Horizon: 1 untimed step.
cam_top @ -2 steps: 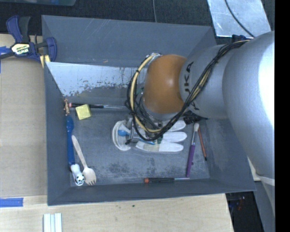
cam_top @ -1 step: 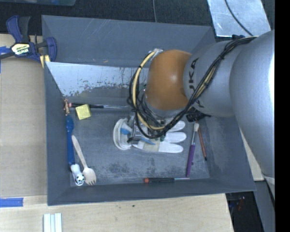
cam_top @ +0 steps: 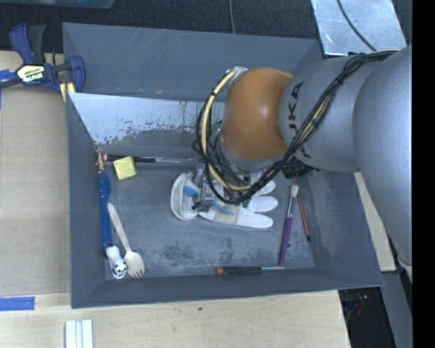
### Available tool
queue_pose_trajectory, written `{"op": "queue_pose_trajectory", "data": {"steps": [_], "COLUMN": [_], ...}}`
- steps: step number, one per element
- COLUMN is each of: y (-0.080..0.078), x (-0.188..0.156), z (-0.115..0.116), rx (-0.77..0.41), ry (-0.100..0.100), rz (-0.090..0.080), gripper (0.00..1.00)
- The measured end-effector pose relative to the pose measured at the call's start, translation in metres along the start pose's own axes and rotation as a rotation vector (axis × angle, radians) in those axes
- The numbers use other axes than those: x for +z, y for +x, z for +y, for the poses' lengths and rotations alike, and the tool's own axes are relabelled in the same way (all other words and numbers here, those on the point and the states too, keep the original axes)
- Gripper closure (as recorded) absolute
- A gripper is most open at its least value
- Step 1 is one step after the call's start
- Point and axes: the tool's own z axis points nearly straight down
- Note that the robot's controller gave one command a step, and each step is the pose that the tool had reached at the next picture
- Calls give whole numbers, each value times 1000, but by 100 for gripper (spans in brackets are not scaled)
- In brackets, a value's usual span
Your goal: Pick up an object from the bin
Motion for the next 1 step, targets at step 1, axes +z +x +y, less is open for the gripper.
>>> {"op": "queue_pose_trajectory", "data": {"steps": [1], "y": [-1], "x": [-7], "z": [0], "rx": [0], "ry": [-1], "rz": [-4], "gripper": [100]}}
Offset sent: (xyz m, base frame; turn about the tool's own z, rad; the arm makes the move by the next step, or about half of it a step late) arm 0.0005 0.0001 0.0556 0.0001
